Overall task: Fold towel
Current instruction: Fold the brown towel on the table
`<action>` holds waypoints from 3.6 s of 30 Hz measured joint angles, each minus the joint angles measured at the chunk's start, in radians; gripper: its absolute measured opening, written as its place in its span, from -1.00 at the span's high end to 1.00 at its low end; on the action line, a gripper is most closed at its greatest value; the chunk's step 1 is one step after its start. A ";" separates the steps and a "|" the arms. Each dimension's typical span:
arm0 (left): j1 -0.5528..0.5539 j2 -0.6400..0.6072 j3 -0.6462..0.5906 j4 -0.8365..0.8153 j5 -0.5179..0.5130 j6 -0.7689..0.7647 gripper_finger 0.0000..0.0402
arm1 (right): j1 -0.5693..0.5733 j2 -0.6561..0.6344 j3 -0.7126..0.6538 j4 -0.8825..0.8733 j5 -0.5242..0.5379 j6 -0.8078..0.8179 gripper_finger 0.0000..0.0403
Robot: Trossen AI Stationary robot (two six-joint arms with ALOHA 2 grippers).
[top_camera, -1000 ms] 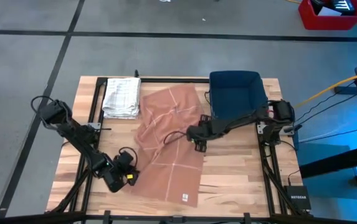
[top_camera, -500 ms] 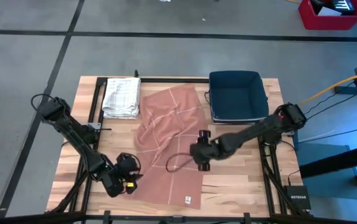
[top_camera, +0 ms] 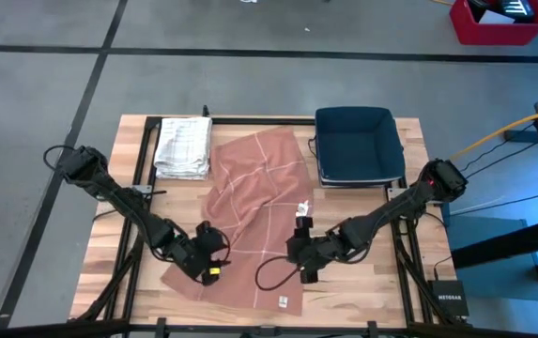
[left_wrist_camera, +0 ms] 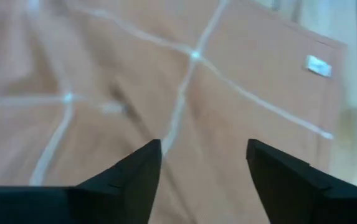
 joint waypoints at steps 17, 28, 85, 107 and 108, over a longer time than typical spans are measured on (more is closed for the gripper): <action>-0.281 0.003 0.165 -0.292 0.290 -0.133 -0.11 | 0.175 0.090 0.002 0.278 -0.088 0.023 -0.45; -0.368 0.141 0.142 -0.275 0.260 -0.200 -0.01 | 0.191 0.176 0.002 0.284 -0.138 0.073 -0.37; -0.319 0.207 0.173 -0.366 0.212 -0.204 0.99 | 0.236 0.263 -0.006 0.128 0.083 0.192 0.97; -0.356 0.146 0.244 -0.228 0.160 -0.276 1.00 | 0.264 0.143 -0.001 0.099 0.086 0.208 0.99; -0.362 0.146 0.244 -0.228 0.160 -0.293 1.00 | 0.264 0.143 -0.001 0.099 0.086 0.213 0.98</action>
